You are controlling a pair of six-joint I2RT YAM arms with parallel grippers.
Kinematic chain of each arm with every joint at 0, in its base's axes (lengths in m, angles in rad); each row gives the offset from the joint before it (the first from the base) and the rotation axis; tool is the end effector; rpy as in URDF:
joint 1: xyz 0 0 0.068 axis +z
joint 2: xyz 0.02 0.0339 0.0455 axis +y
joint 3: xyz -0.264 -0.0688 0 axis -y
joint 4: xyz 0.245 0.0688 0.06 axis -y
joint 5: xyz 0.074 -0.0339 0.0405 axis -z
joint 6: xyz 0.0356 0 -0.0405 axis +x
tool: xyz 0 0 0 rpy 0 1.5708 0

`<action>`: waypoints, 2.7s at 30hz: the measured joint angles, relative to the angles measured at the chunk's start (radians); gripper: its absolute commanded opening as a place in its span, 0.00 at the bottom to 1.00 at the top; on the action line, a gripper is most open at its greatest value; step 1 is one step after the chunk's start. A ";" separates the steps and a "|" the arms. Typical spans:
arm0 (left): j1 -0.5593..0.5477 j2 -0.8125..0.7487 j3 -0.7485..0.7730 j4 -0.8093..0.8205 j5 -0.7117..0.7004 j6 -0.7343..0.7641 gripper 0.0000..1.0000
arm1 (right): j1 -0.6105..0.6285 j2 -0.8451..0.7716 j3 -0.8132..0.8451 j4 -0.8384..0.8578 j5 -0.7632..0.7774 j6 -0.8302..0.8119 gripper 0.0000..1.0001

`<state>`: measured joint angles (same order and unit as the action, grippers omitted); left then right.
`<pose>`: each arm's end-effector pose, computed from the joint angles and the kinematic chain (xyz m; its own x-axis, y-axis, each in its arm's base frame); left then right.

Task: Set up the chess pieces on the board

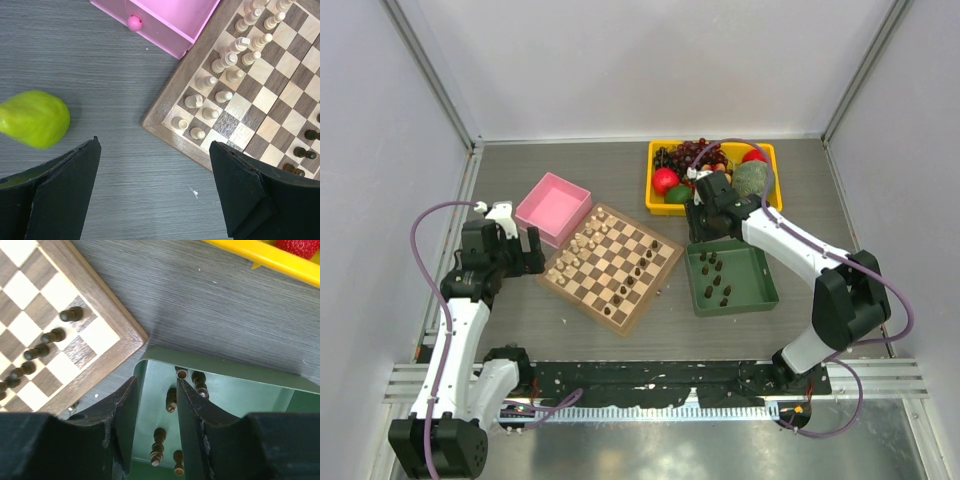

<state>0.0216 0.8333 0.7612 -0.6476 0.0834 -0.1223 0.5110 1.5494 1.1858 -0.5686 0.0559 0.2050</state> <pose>0.1735 0.0008 0.2789 -0.6591 -0.1358 -0.7397 -0.0396 0.9885 -0.1462 0.2888 0.1596 0.2584 -0.7792 -0.2039 -0.5927 -0.3071 0.9485 0.0774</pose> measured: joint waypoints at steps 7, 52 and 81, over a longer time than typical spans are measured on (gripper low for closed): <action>0.000 0.003 0.000 0.000 0.000 0.000 0.99 | 0.000 0.068 0.000 -0.010 0.027 0.001 0.39; 0.000 0.016 0.000 -0.001 0.000 0.000 0.99 | 0.000 0.081 -0.083 0.033 0.066 0.012 0.34; 0.000 0.020 0.000 -0.001 -0.001 0.000 0.99 | 0.000 0.119 -0.119 0.091 0.109 0.020 0.31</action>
<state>0.0216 0.8536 0.7612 -0.6483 0.0826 -0.1223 0.5114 1.6688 1.0672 -0.4774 0.1650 0.2253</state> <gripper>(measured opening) 0.991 0.317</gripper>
